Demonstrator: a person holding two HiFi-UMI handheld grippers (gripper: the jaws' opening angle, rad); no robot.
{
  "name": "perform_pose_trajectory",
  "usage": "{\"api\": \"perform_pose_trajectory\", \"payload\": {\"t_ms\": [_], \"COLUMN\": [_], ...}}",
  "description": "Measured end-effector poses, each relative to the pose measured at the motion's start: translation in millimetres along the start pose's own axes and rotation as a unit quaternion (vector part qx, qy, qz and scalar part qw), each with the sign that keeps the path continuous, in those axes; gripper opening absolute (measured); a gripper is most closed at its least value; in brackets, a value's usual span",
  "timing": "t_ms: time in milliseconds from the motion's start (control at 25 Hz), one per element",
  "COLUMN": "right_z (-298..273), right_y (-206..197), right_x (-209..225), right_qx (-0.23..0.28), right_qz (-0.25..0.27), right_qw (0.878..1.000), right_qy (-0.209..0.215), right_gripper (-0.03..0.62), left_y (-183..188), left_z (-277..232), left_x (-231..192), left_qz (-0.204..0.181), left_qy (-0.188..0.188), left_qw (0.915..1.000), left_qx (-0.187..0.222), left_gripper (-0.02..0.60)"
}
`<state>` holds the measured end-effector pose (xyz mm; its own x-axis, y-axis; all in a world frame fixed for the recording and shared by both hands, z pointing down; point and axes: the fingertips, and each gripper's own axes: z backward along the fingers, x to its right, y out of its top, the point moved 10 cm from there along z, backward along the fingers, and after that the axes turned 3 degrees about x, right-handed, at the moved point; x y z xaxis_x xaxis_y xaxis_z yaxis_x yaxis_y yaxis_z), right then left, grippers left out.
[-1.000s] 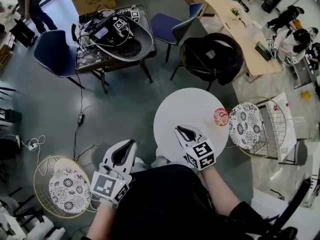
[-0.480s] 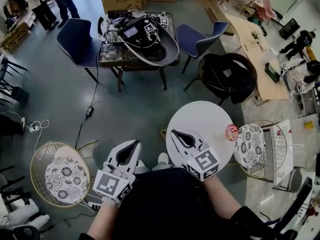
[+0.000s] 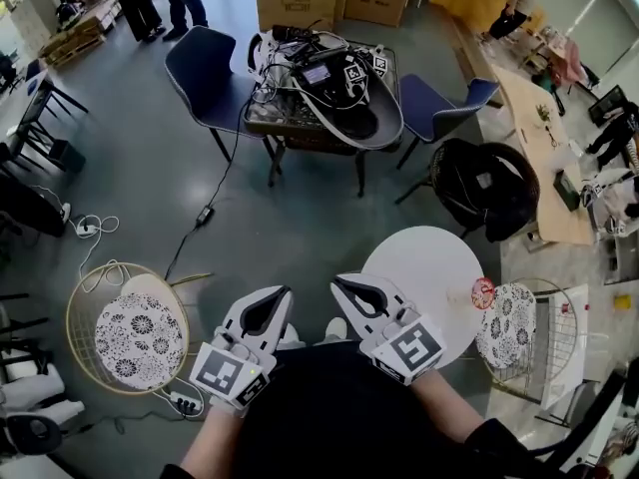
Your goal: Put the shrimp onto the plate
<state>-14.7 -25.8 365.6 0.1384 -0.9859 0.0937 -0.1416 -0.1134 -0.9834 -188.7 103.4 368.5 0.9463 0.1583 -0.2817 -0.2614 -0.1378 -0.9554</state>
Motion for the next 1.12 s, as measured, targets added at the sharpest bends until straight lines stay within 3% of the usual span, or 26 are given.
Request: {"api": "perform_pose_trajectory", "payload": {"t_ms": [280,520,1120], "right_z": [-27,-41,-59], "right_y": [18,26,21], "right_x": [-26,-35,-32], "right_qx": [0.03,0.047,0.045], "right_qz": [0.003,0.014,0.012], "right_qw": [0.997,0.994,0.995], "right_qy": [0.064,0.095,0.087], "right_gripper": [0.015,0.015,0.015], "left_y": [10,13,15], "left_z": [28,41,47], "left_x": [-12,-21,-39], "left_qz": [0.001,-0.004,-0.001], "left_qy": [0.031,0.044,0.05], "left_qw": [0.9991,0.9982,0.9975], "left_qx": [0.027,0.039,0.05], "left_gripper": [0.006,0.006,0.006]}}
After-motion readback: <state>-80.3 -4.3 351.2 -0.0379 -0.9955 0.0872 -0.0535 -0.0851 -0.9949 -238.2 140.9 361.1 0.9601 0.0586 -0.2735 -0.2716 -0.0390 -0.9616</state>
